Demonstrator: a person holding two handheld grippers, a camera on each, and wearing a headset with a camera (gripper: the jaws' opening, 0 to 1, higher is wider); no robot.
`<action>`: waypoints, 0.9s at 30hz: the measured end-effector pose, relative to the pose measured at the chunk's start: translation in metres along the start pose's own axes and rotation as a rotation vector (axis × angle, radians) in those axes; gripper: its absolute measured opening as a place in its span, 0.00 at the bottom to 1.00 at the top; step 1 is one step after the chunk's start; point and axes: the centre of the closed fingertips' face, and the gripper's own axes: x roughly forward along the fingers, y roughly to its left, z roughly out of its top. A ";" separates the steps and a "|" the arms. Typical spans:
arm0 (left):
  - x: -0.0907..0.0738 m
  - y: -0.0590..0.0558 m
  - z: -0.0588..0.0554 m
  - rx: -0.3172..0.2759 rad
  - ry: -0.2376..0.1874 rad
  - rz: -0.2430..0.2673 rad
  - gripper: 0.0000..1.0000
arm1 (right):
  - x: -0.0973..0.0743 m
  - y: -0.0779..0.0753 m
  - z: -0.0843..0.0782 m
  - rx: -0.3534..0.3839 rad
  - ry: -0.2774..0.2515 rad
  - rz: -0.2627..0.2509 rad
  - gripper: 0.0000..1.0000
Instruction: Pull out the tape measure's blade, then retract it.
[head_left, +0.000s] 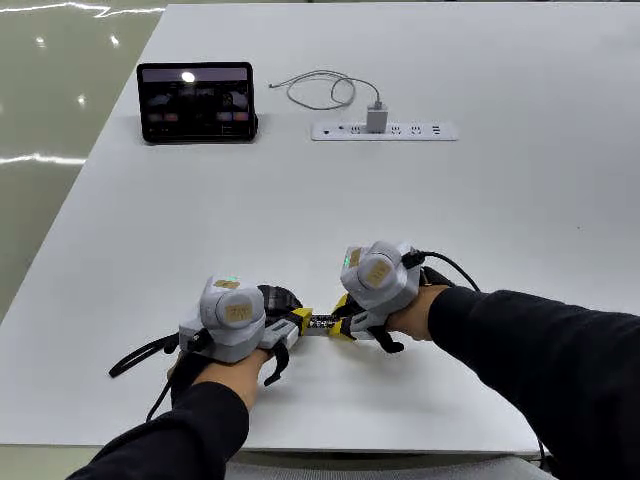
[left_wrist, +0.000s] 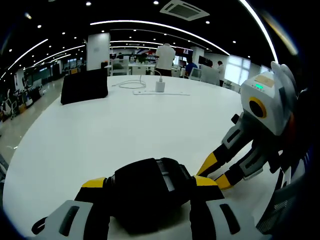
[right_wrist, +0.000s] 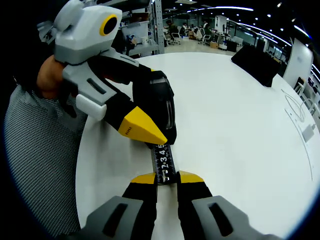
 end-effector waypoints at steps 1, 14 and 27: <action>0.000 0.000 0.000 0.001 0.000 0.001 0.61 | 0.000 0.000 0.000 -0.006 -0.002 0.001 0.10; 0.000 0.000 0.000 0.001 0.000 -0.001 0.61 | 0.004 -0.001 0.005 -0.003 -0.021 0.009 0.10; -0.001 0.002 0.001 -0.029 -0.005 -0.021 0.60 | 0.004 -0.001 0.007 0.006 -0.045 0.016 0.11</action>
